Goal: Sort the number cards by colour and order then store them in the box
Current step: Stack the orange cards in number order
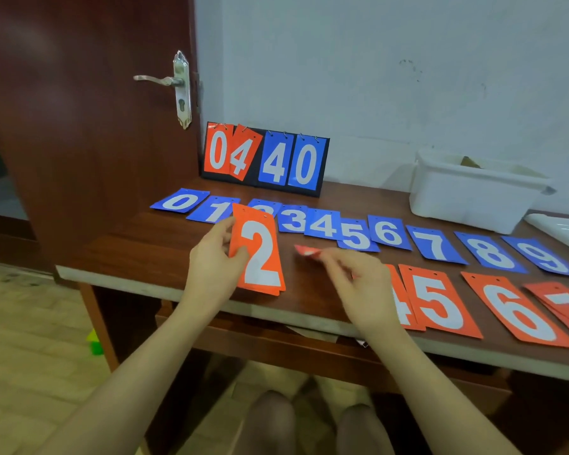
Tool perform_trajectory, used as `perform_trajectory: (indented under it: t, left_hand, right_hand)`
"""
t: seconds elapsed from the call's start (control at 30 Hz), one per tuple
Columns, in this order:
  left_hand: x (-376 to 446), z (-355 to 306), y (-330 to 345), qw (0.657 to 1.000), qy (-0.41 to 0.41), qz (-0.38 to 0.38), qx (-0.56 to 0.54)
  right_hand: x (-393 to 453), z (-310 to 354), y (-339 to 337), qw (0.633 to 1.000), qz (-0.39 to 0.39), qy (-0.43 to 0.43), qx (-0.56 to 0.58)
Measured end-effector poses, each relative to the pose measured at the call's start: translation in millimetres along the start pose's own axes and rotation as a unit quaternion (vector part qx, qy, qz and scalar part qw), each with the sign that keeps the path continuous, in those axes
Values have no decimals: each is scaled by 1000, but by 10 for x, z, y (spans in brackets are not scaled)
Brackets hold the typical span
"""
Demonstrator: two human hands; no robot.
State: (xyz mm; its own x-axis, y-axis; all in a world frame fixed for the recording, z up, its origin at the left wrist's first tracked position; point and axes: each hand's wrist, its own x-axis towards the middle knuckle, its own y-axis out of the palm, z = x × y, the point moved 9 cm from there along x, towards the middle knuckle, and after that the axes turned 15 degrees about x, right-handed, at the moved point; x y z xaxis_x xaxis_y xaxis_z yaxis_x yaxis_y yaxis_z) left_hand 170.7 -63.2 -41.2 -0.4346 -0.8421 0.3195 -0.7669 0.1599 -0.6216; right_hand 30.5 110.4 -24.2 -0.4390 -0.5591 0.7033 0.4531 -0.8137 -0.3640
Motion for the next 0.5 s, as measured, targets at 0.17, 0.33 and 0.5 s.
perform_trajectory:
  t: [0.17,0.33,0.5]
  left_hand:
    - [-115,-185,137,997,8,39,-68]
    - [-134,-329,359,978,-32,76,-192]
    - [-112,-465,623,980,-4,114,-166]
  right_hand:
    - [14,319,19,989,-39,-139,-1]
    - [-55,128,221,987,128,-85,41]
    - [-68,-33,86,981,188,-35,28]
